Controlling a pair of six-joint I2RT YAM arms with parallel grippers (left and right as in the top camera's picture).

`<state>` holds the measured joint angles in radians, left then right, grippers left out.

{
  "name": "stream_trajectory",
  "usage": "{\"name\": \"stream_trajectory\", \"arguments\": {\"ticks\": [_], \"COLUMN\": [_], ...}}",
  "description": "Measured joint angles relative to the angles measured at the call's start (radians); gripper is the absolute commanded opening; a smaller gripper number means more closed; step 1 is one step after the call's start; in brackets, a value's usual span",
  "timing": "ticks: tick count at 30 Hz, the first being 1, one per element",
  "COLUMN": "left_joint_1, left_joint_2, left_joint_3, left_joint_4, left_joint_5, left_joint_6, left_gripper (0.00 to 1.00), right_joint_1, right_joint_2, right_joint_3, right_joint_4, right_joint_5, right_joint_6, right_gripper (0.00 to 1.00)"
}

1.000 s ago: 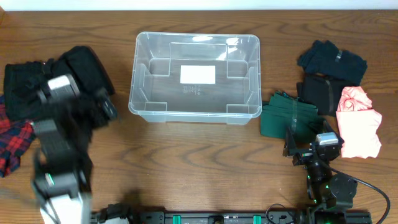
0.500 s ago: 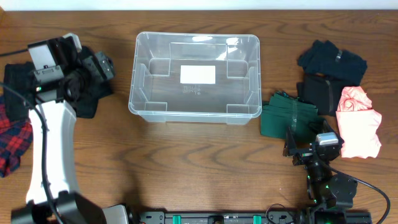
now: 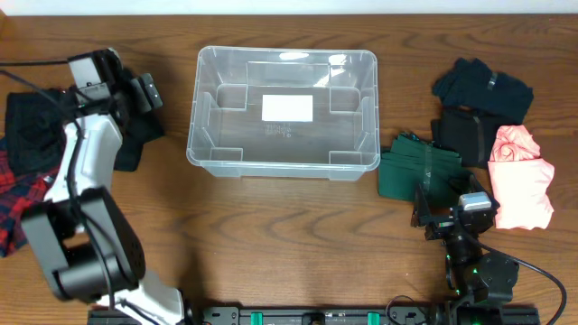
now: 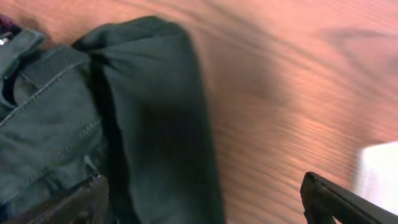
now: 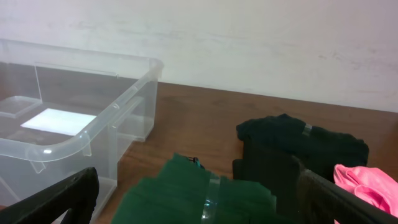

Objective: Pack container
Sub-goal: 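Reach the left gripper to the black garment and grasp it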

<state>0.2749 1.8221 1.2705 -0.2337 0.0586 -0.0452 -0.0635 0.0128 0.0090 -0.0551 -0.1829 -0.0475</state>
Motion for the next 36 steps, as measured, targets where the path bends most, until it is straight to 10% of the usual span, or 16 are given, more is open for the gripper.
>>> {"name": "stream_trajectory", "arguments": {"ticks": [23,33,36], "left_joint_1": [-0.021,-0.024,-0.026], "left_joint_2": [0.221,0.237,0.237], "left_joint_3": [0.0,0.008,0.008], "left_joint_4": [0.138,0.137,0.138], "left_joint_5": [-0.154,-0.18,-0.18], "left_joint_6": [0.132,0.154,0.159], "left_gripper": [0.96,0.1,0.06], "right_joint_1": [0.0,0.0,0.0], "right_joint_2": [0.0,0.0,0.0], "right_joint_3": [0.0,0.0,0.0], "right_joint_4": [0.0,0.0,0.0], "right_joint_5": [0.0,0.0,0.0], "right_joint_6": [0.0,0.0,0.0], "right_gripper": [0.99,0.99,0.99]}}
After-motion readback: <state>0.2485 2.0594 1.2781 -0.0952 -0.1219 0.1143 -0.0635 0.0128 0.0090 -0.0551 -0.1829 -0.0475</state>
